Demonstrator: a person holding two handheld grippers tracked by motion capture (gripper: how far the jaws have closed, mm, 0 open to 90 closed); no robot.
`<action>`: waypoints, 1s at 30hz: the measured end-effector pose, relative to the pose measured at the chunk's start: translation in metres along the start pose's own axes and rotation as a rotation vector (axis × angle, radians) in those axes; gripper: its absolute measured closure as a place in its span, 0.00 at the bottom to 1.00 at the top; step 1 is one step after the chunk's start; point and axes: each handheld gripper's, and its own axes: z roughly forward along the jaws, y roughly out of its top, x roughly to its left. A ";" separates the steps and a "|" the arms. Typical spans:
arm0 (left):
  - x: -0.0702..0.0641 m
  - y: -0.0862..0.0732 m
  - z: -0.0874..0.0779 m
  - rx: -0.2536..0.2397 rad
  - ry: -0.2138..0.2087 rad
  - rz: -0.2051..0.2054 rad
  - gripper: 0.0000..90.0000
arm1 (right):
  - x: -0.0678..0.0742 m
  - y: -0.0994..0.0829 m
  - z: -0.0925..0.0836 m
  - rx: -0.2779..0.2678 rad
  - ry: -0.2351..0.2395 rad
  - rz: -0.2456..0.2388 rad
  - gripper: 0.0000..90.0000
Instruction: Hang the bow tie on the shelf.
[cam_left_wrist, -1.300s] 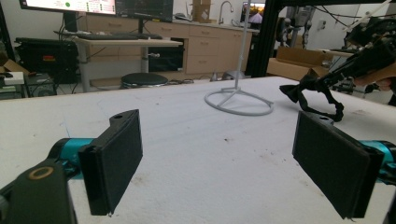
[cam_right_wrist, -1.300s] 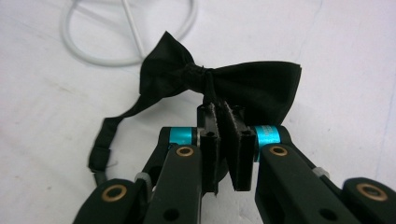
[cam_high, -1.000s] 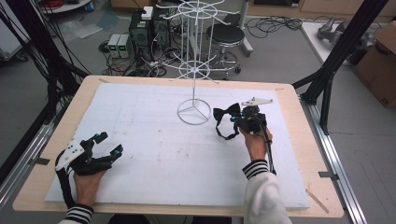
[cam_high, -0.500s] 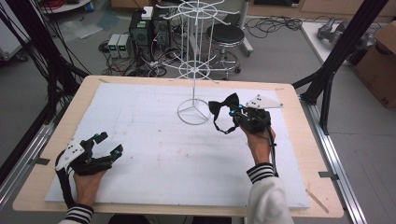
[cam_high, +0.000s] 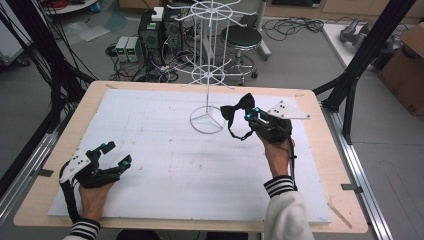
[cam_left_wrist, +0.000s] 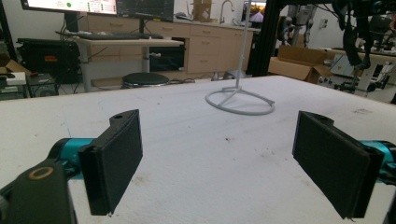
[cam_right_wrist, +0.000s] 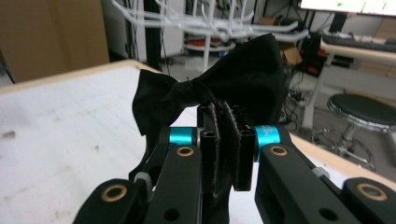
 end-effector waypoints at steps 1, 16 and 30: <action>0.000 0.000 0.000 0.001 0.000 0.000 0.18 | 0.000 0.001 -0.001 -0.014 0.001 0.000 0.94; 0.000 0.000 0.000 -0.001 0.000 -0.001 0.18 | -0.001 0.031 0.011 -0.067 -0.022 -0.009 0.94; 0.000 0.000 0.000 -0.003 -0.001 -0.006 0.18 | -0.011 0.053 0.038 -0.039 -0.052 -0.026 0.94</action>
